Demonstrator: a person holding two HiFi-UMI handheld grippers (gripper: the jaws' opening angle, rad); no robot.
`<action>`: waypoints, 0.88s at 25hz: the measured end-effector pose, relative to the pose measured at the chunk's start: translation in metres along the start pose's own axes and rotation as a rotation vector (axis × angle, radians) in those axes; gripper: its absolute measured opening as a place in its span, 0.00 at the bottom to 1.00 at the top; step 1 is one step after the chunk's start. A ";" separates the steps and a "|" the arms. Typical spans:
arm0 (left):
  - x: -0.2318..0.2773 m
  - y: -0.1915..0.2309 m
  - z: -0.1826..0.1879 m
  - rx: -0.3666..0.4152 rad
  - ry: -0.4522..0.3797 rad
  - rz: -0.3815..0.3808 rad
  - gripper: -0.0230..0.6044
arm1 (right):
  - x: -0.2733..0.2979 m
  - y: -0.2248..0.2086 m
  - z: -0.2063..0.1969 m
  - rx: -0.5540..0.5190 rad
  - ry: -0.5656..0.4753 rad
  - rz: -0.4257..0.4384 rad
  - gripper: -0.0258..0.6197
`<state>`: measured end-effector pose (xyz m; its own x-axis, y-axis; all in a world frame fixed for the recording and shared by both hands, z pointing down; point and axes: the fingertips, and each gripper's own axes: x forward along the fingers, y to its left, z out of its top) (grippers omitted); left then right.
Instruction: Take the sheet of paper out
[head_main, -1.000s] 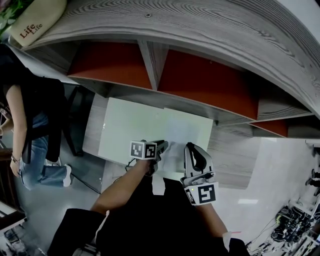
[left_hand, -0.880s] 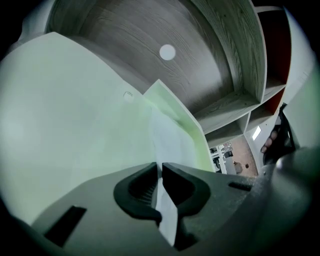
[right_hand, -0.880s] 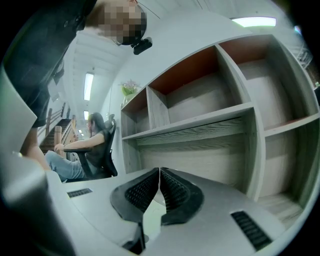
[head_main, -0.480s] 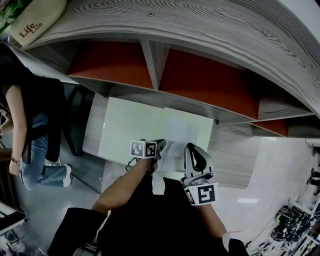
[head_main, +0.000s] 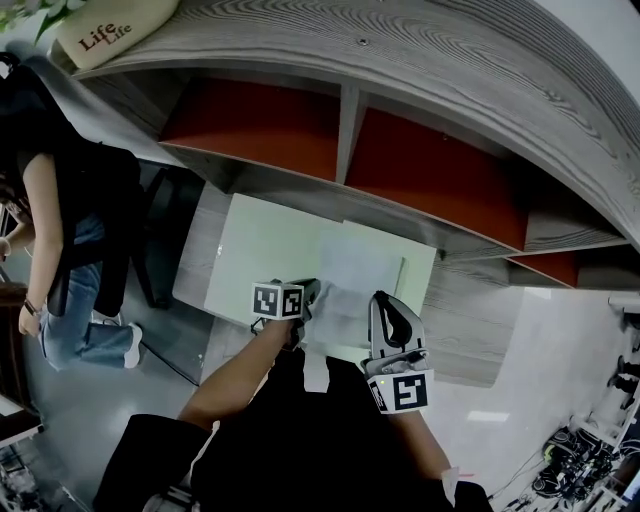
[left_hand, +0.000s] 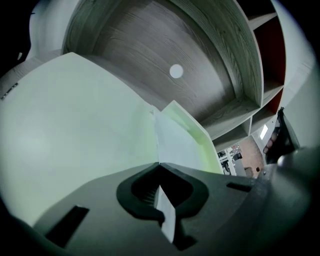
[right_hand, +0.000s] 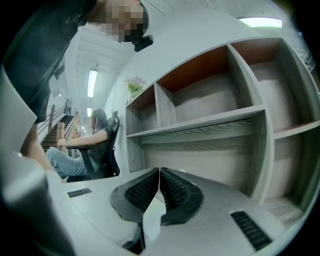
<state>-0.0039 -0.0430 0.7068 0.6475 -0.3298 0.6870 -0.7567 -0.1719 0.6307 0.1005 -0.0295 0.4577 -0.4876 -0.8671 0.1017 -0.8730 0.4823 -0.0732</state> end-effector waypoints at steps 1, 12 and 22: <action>-0.004 0.005 0.002 0.004 -0.008 0.010 0.05 | 0.002 0.002 0.001 -0.001 -0.001 0.003 0.08; -0.051 0.047 0.020 0.045 -0.078 0.104 0.05 | 0.021 0.032 0.003 0.001 -0.005 0.067 0.08; -0.095 0.074 0.044 0.092 -0.151 0.177 0.05 | 0.034 0.059 0.000 -0.022 0.012 0.119 0.08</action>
<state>-0.1257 -0.0652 0.6721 0.4884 -0.4963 0.7177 -0.8668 -0.1808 0.4648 0.0324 -0.0309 0.4573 -0.5879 -0.8020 0.1055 -0.8088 0.5846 -0.0637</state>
